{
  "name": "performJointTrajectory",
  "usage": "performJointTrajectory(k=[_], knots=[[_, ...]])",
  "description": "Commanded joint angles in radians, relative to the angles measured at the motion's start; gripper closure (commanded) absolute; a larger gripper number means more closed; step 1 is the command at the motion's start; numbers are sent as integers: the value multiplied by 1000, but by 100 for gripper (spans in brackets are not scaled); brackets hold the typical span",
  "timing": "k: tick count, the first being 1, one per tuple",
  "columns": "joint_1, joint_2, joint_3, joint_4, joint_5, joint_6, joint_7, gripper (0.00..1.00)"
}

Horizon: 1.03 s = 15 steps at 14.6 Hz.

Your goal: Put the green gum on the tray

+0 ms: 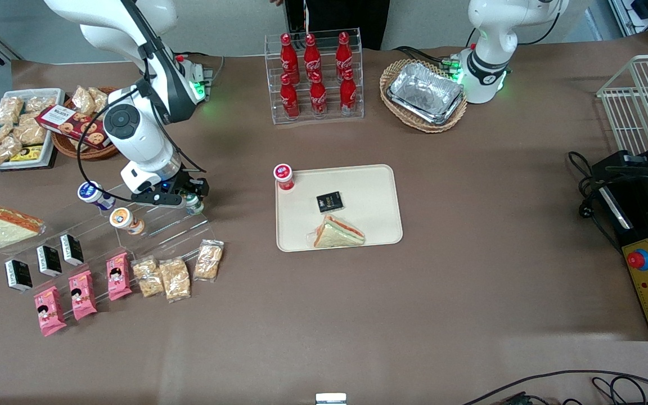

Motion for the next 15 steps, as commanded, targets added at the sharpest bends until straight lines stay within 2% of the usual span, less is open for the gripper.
performJointTrajectory(k=[1,3,5,8,10,13,15], knots=[[3,-22,-6,10,5,-27,5,97],[1,-88,-7,39,3,-112,-5,100],[1,-141,-9,151,1,-325,-15,100],[3,-139,-10,425,15,-684,-23,100],[7,-129,-3,541,29,-778,-17,100],[27,-100,-1,671,112,-852,-8,100],[90,-60,-1,731,146,-863,105,100]])
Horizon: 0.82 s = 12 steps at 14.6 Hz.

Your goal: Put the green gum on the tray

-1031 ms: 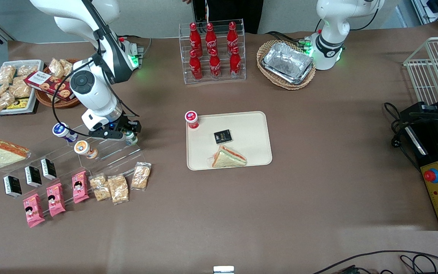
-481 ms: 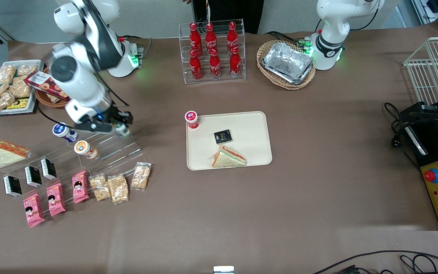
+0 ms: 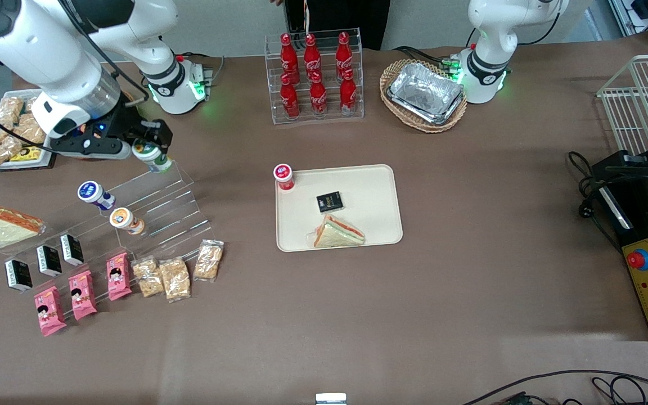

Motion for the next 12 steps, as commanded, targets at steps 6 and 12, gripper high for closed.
performJointTrajectory(k=[6,12], knots=[[341,269,-5,189,37,91,415,100],[470,488,-6,156,36,373,513,100]])
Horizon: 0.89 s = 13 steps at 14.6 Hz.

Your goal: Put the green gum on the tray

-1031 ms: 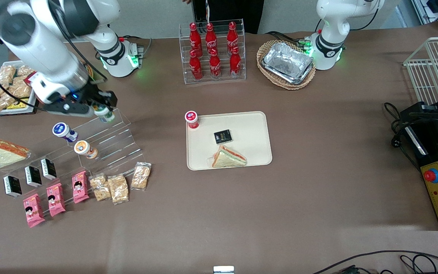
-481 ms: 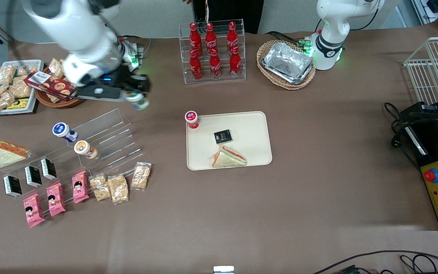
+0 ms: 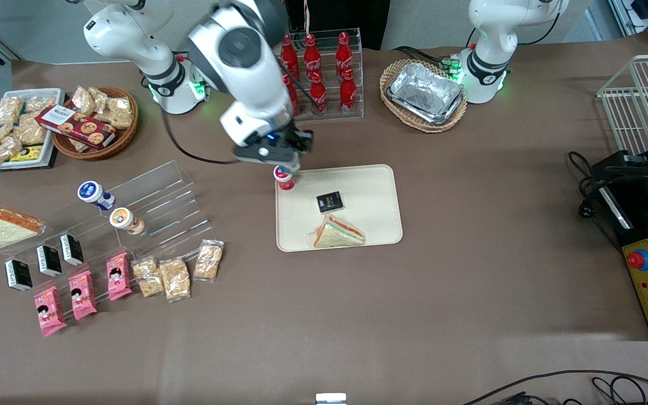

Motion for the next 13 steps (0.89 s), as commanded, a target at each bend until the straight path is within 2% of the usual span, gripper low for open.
performJointTrajectory(k=[1,4,7,13], knots=[[48,138,-13,5,3,142,31,100],[60,210,-12,-63,6,291,31,100],[62,291,-12,-66,6,350,30,100],[57,287,-12,-193,4,453,2,100]])
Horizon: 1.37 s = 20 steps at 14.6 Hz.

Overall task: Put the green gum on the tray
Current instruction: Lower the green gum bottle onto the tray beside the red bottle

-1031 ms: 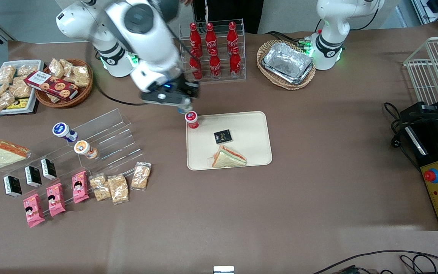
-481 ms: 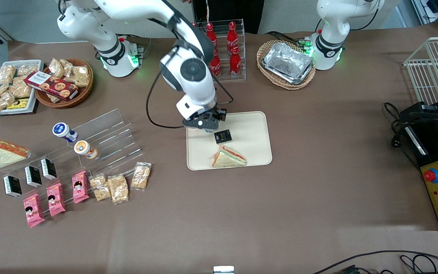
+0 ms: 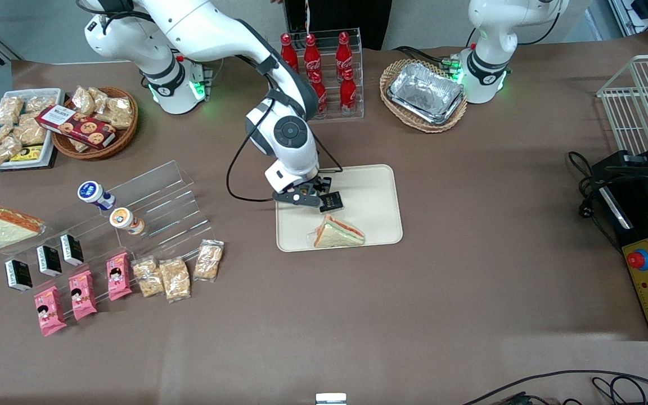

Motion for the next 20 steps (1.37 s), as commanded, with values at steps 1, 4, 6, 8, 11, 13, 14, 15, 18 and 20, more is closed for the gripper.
performJointTrajectory(k=[1,4,6,8,11,13,14,15,18,20], knots=[[10,-32,-3,-83,4,46,-13,100],[33,-60,-3,-157,6,111,-13,100],[30,-66,-3,-162,6,113,-13,90],[30,-64,-5,-160,6,112,-13,23],[25,-66,-5,-159,6,109,-11,14],[25,-69,-5,-157,6,107,-10,0],[22,-75,-6,-157,6,103,-8,0],[19,-81,-6,-154,6,102,-7,0],[16,-131,-12,-136,6,52,-8,0],[13,-179,-26,-75,4,-91,-13,0]])
